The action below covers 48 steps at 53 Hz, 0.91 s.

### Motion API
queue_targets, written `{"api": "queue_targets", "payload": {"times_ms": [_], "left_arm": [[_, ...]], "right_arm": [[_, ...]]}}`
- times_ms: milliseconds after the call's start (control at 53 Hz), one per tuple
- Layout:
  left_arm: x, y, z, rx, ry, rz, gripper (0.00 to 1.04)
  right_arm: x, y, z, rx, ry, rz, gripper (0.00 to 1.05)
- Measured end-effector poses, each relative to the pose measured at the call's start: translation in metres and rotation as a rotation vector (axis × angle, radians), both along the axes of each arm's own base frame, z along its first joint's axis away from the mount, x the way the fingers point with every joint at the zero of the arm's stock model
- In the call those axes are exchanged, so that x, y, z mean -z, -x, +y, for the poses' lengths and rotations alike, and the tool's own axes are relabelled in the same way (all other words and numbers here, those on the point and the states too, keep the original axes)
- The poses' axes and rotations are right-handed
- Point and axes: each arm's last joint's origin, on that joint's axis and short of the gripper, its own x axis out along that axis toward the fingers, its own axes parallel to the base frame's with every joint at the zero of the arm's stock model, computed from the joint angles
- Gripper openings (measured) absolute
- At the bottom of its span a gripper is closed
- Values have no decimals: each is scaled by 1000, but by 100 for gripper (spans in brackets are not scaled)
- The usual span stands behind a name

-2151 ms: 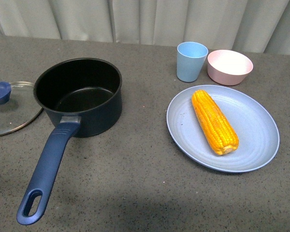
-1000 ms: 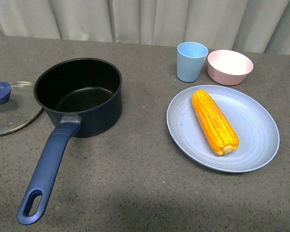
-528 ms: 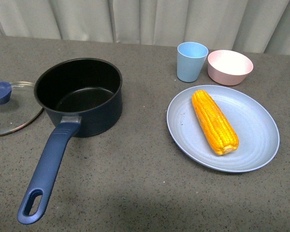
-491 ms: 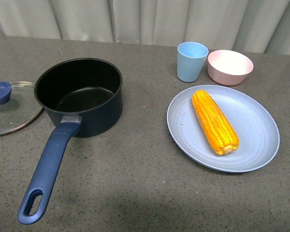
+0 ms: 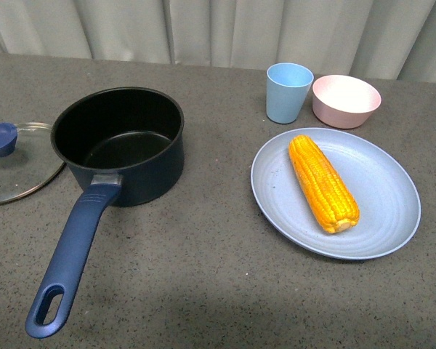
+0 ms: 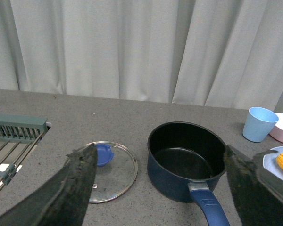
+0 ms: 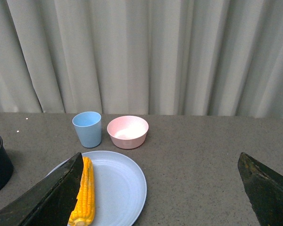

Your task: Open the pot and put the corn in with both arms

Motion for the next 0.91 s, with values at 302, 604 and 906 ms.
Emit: {"api": "queue_targets", "payload": {"times_ms": [302,604,906], "left_arm": [[0,0,0,0,-2,0,98],[0,0,0,0,-3,0,98],[0,0,0,0,-3,0,98]], "right_arm": [[-2,-20,4,27,12,193,96],[-3,-119,29,-63,17,435,96],[50,-205,75,-136,50,803,96]]}}
